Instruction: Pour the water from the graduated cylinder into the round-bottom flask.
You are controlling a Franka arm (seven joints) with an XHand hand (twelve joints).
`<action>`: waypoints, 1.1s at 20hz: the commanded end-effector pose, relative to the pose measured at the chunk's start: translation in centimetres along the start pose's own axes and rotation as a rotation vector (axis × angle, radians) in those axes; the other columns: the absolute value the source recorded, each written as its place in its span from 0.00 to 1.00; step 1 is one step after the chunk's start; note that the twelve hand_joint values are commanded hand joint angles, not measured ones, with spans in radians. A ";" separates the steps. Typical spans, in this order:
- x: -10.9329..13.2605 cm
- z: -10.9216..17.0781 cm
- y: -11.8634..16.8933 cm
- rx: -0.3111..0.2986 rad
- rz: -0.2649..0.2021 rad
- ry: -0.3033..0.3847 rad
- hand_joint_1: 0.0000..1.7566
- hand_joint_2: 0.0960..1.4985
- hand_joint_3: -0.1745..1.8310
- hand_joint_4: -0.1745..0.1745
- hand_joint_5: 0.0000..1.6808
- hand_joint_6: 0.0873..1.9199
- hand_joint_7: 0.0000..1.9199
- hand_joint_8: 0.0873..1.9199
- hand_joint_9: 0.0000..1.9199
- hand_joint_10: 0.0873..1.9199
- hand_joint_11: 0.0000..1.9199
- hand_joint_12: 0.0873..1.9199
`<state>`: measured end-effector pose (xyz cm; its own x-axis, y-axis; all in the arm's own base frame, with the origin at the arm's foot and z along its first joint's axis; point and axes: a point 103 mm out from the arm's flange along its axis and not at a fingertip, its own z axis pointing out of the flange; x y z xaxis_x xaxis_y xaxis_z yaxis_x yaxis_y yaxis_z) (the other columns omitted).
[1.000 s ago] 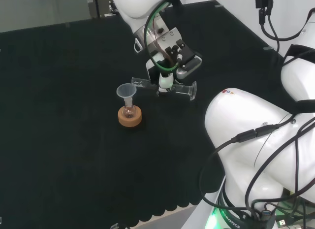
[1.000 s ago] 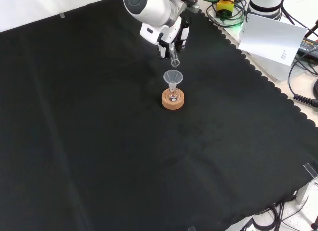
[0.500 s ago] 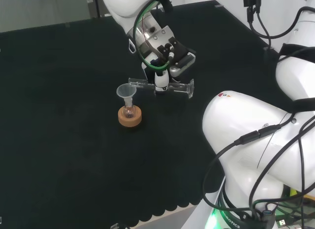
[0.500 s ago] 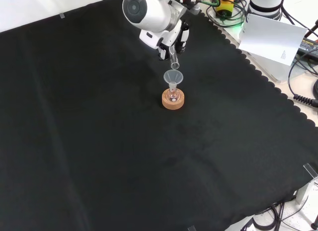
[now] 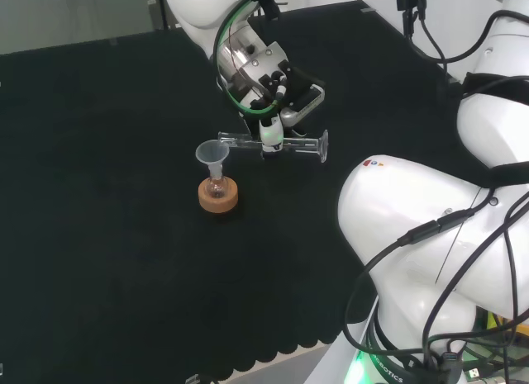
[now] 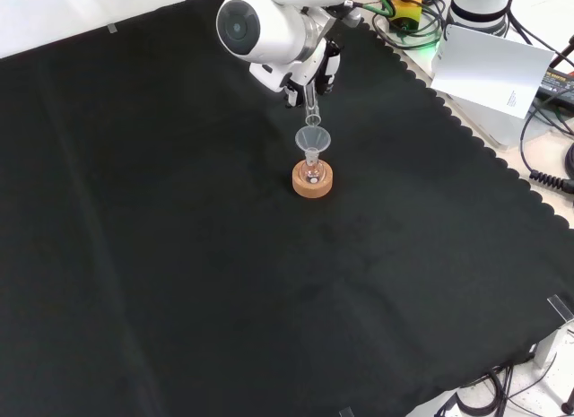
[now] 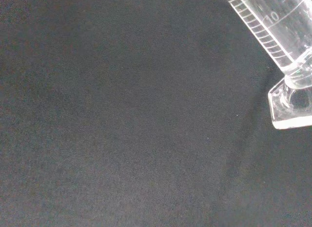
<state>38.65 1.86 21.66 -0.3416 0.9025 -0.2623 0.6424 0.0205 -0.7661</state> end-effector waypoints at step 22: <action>0.3 -1.0 -0.5 0.088 0.060 -0.045 0.65 0.75 0.09 0.08 0.56 0.54 0.65 0.16 0.77 0.00 0.68 0.37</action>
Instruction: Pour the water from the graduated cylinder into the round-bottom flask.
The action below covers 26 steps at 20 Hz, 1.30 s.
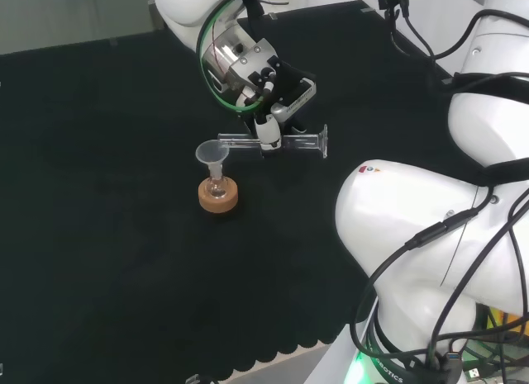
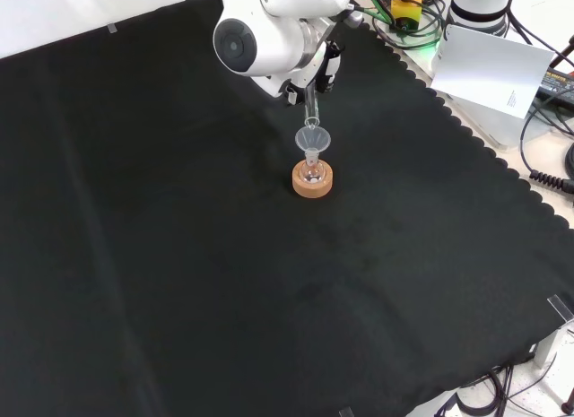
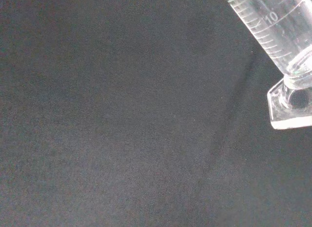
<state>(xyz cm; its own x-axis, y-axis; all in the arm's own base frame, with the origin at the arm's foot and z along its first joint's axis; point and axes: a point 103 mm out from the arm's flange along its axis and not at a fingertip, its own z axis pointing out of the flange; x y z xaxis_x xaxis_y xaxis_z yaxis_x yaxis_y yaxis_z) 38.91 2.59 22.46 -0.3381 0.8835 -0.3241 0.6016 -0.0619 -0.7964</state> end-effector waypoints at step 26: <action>0.0 -0.3 -0.3 0.021 0.012 -0.011 0.65 0.75 0.09 0.07 0.56 0.54 0.65 0.16 0.77 0.00 0.68 0.36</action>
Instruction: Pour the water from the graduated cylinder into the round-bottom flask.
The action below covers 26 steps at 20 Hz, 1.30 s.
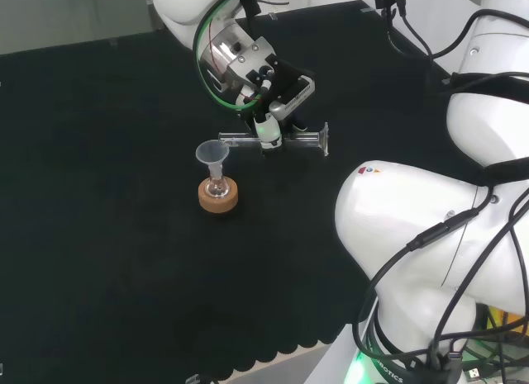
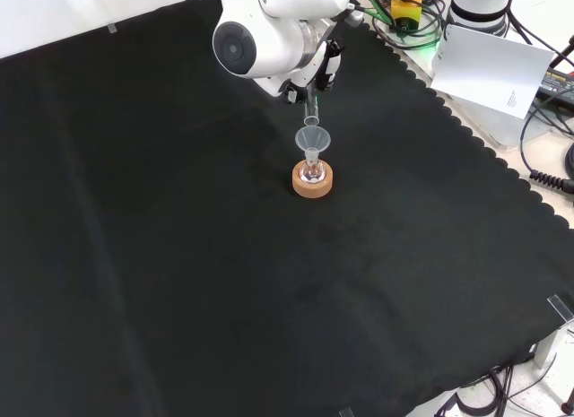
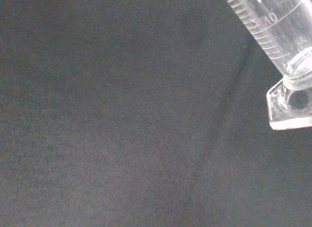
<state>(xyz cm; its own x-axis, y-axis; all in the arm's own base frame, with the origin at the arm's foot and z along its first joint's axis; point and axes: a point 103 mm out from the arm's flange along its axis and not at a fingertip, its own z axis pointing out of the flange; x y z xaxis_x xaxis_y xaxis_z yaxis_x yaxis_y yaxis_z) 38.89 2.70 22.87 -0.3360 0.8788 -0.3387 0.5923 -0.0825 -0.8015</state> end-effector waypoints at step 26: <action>-1.1 1.9 0.5 -0.301 -0.198 0.194 0.64 0.75 0.09 0.07 0.55 0.54 0.64 0.15 0.76 0.00 0.67 0.36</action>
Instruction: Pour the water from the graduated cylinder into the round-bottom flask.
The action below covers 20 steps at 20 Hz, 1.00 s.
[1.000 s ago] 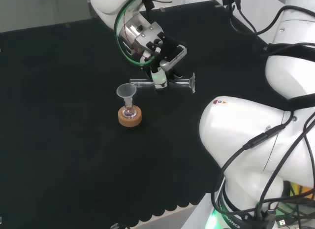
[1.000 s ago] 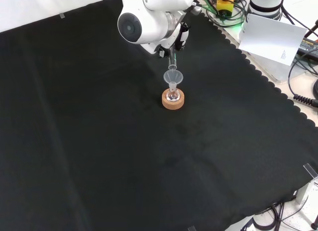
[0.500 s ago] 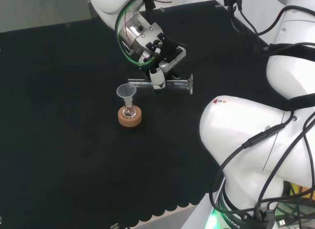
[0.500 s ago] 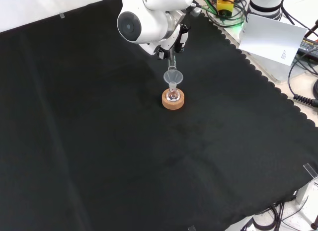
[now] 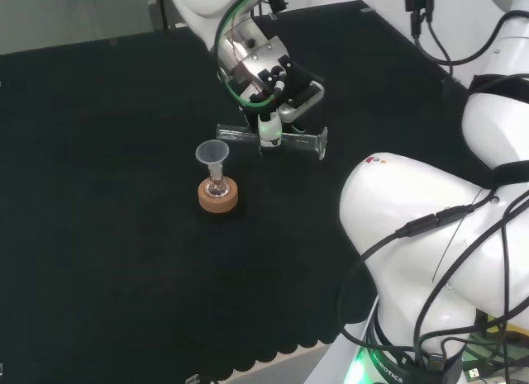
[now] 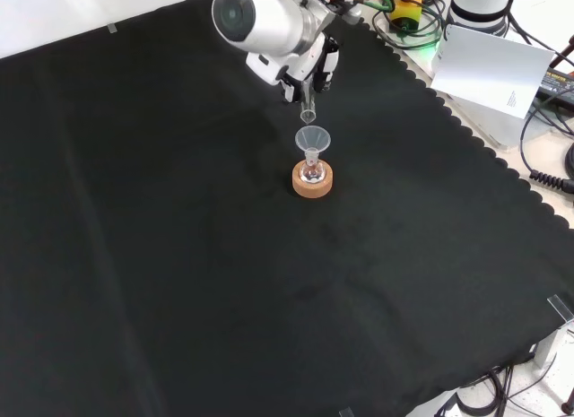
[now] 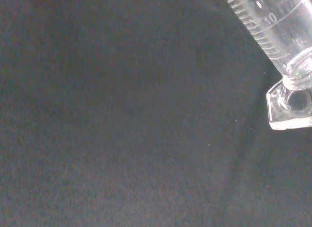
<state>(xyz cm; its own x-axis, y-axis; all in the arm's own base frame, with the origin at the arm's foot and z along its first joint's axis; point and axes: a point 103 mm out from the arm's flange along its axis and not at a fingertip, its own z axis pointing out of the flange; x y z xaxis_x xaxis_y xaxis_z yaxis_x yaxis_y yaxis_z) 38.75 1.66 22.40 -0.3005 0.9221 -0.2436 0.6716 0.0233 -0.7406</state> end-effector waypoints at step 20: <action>-3.1 1.5 3.4 -0.644 -0.431 0.433 0.64 0.75 0.09 0.09 0.55 0.55 0.64 0.14 0.76 0.00 0.66 0.36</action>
